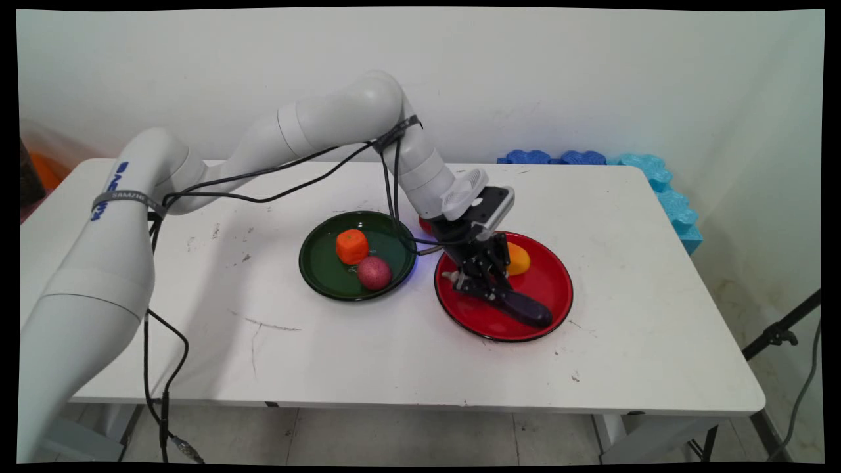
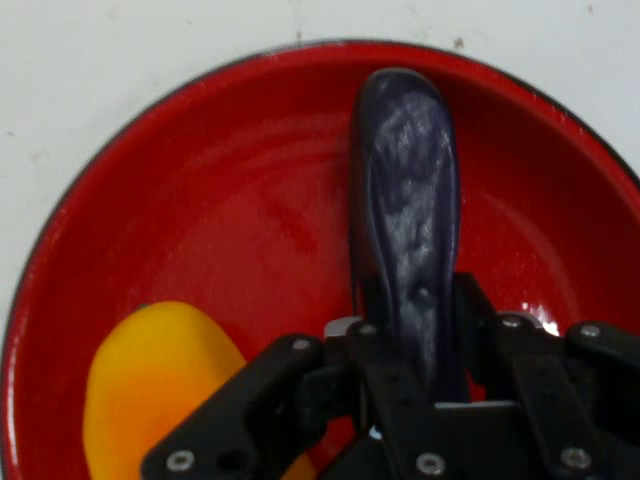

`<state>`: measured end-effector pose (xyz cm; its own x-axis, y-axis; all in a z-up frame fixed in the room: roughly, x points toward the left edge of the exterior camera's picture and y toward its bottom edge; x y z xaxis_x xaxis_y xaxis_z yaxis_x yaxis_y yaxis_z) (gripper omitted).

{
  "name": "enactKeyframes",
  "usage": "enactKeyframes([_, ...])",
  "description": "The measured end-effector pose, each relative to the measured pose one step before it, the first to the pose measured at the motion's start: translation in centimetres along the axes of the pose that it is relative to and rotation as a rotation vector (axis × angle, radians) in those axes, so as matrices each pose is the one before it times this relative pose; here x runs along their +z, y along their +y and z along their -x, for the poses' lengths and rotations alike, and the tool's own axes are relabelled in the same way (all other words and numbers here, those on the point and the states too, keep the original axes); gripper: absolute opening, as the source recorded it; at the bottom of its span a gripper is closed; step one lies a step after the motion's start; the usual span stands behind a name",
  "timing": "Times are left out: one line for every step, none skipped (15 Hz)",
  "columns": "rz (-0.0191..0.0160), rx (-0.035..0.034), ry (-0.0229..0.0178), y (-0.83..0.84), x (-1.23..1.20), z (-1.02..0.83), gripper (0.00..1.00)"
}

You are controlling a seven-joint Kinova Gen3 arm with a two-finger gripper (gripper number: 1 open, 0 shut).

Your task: Place the picked object on the table

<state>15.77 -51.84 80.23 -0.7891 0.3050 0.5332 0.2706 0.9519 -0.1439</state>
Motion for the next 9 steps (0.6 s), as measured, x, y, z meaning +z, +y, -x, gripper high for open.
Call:
enactKeyframes([-0.00913, -0.01535, 0.0061, 0.03, -0.345, -0.318, 0.0])
enactKeyframes([-0.00997, -0.01474, 0.00595, 0.021, -0.364, -0.341, 0.0])
enactKeyframes([-0.01263, -0.01712, 0.00698, 0.016, -0.483, -0.463, 0.0])
enactKeyframes([-0.01496, -0.01792, 0.00675, -0.01, -0.6, -0.493, 0.0])
enactKeyframes([-0.01382, -0.01676, 0.00622, 0.003, -0.561, -0.452, 0.0])
enactKeyframes([-0.01727, -0.01993, 0.00748, 0.002, -0.716, -0.582, 0.0])
enactKeyframes([-0.01925, -0.0269, 0.00756, 0.098, -0.83, -0.537, 0.0])
enactKeyframes([-0.01618, -0.02543, 0.00648, 0.131, -0.751, -0.448, 0.0])
enactKeyframes([-0.01847, -0.02898, 0.00691, 0.275, -0.944, -0.51, 0.0])
